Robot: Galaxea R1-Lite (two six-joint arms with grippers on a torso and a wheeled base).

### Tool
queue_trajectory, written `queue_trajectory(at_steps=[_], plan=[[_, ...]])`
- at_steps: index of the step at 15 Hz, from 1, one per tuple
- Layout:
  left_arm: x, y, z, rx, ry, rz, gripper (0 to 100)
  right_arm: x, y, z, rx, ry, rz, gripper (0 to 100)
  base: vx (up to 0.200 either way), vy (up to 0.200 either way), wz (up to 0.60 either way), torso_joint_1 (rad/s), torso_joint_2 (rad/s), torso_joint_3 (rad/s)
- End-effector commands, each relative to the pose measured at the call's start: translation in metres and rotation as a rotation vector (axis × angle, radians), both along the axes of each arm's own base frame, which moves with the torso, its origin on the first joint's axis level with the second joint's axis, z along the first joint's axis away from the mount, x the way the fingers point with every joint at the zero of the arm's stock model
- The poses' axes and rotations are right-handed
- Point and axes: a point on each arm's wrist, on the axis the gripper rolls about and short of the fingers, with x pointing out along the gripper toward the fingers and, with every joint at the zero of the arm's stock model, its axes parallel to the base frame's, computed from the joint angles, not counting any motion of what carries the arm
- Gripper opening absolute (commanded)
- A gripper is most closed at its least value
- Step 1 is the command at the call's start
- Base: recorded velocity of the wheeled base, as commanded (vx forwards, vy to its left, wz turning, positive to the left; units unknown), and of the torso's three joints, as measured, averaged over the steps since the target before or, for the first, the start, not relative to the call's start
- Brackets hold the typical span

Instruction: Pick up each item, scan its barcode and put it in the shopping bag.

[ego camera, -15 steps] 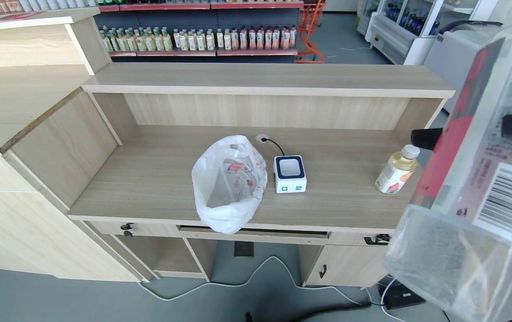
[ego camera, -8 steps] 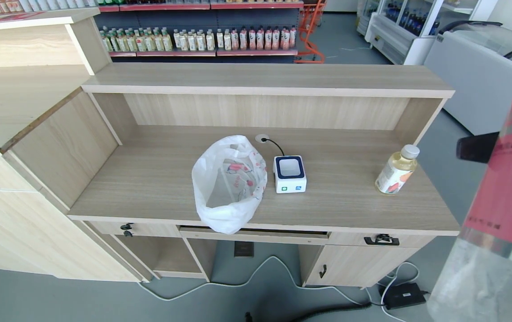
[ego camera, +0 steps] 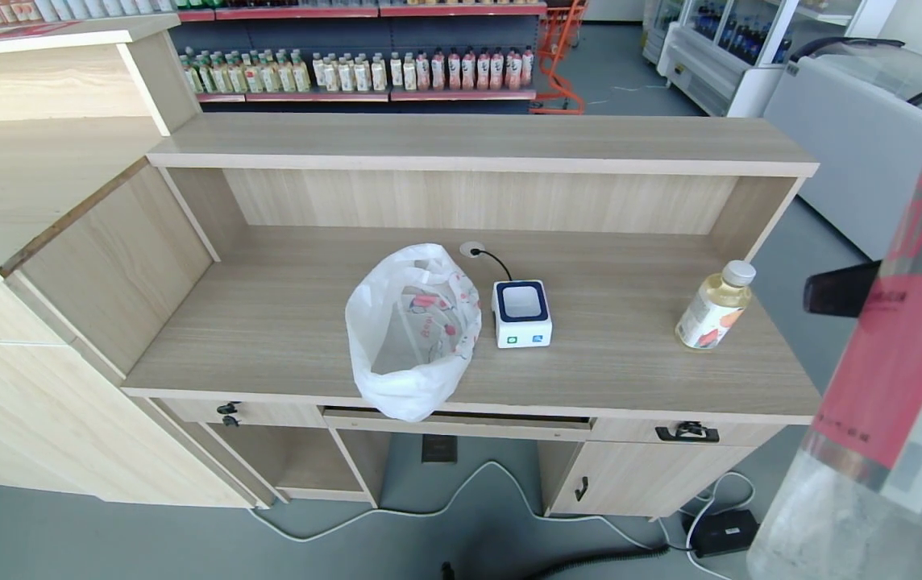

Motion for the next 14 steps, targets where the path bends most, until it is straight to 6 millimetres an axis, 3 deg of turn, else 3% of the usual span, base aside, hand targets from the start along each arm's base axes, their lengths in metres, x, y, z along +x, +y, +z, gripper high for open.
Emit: queue_trajectory(at_steps=[1,7,9,11,14], plan=[[0.0,0.0,0.0,-0.001,0.0,0.0,100,0.006,0.002,-0.006,-0.009,0.004,-0.021,0,0.0,0.0,0.0,0.0,0.0,0.0],[0.0,0.0,0.0,-0.001,-0.001,0.0,100,0.012,-0.001,-0.009,-0.007,-0.016,-0.074,0,0.0,0.0,0.0,0.0,0.0,0.0],[0.0,0.0,0.0,-0.001,-0.001,0.0,100,0.044,-0.01,-0.022,-0.033,-0.142,-0.375,0,0.0,0.0,0.0,0.0,0.0,0.0],[0.0,0.0,0.0,-0.001,0.0,0.0,100,0.091,-0.035,-0.047,-0.164,-0.275,-0.78,0,0.0,0.0,0.0,0.0,0.0,0.0],[0.0,0.0,0.0,-0.001,0.0,0.0,100,0.117,-0.069,-0.071,-0.176,-0.379,-1.11,0,0.0,0.0,0.0,0.0,0.0,0.0]])
